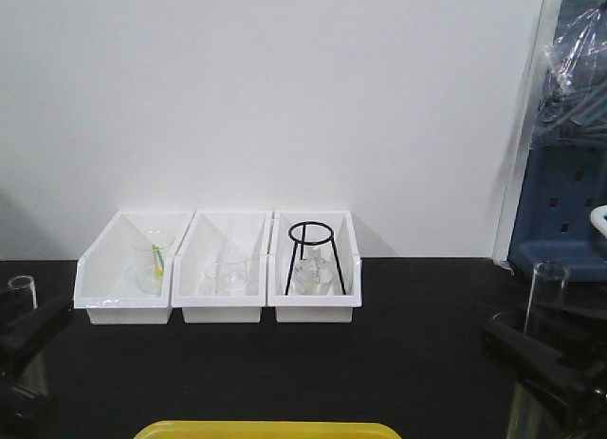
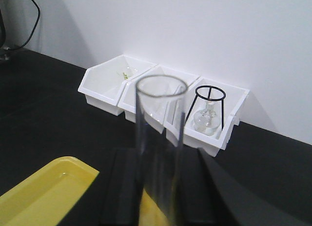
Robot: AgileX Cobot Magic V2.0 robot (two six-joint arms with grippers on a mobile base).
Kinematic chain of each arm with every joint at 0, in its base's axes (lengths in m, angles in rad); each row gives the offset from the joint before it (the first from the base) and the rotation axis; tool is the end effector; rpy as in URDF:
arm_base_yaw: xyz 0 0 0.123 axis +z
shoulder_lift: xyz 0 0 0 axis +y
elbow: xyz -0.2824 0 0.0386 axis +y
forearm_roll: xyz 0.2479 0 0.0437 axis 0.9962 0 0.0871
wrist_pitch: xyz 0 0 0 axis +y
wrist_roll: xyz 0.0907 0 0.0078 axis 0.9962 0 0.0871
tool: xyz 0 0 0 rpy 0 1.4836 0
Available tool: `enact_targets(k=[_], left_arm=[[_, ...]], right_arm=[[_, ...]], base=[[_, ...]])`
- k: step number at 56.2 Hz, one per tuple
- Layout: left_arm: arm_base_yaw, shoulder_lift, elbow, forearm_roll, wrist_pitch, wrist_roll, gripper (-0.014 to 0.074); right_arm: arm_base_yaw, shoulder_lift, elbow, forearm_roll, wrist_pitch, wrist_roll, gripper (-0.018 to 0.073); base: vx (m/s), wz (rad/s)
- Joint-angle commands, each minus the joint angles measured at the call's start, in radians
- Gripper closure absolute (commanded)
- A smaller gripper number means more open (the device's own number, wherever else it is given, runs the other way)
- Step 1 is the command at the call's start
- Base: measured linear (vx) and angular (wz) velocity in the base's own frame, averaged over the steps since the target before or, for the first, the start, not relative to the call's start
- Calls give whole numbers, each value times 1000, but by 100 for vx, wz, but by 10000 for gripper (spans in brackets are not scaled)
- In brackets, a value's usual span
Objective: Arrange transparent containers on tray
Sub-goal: 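Move both held tubes above the yellow tray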
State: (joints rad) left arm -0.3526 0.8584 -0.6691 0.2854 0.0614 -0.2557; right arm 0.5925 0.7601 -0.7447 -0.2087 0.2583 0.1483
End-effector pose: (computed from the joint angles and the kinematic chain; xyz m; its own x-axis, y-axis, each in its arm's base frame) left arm 0.1752 -0.0628 0.3435 -0.1408 0.0829 -0.9866 0.3335 0.9422 0.0316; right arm 0.1353 0.0853 0.3689 -0.1216 -0.1465 -0.9817 -0.5217 0.8508 -0.0623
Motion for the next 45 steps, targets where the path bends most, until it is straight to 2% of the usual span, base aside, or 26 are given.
enact_targets(k=[1,16,25,32,37,41,45], left_arm=[[-5,-7,-34,-7,-82,-5,468],[-5,-7,-34,-7,-83,-6,468],[-5,5,-34,-10,-36,-14,461],[-7,49,-34,-105,13,-40,458],[-10,104,-40,-192,28,-36,455],[-34,173,-76,-227,84,-29,446],[-69,242,-127,-228,133,-28,433]], right_arm=[[-3,-4,-30,-13,-85,-6,529],[-3,5,-30,-9,-85,-1,529],[-3,62,-30,28,-85,72,529],[-3,186,-37,33,-122,85,529],[-3,285,-54,92,-150,110,529],[-3,371,-83,155,-150,120,529],[-3,453,-118,181,-158,120,529]], base=[[0,0],[0,0],[0,0],[0,0],[0,0],[0,0],[0,0]])
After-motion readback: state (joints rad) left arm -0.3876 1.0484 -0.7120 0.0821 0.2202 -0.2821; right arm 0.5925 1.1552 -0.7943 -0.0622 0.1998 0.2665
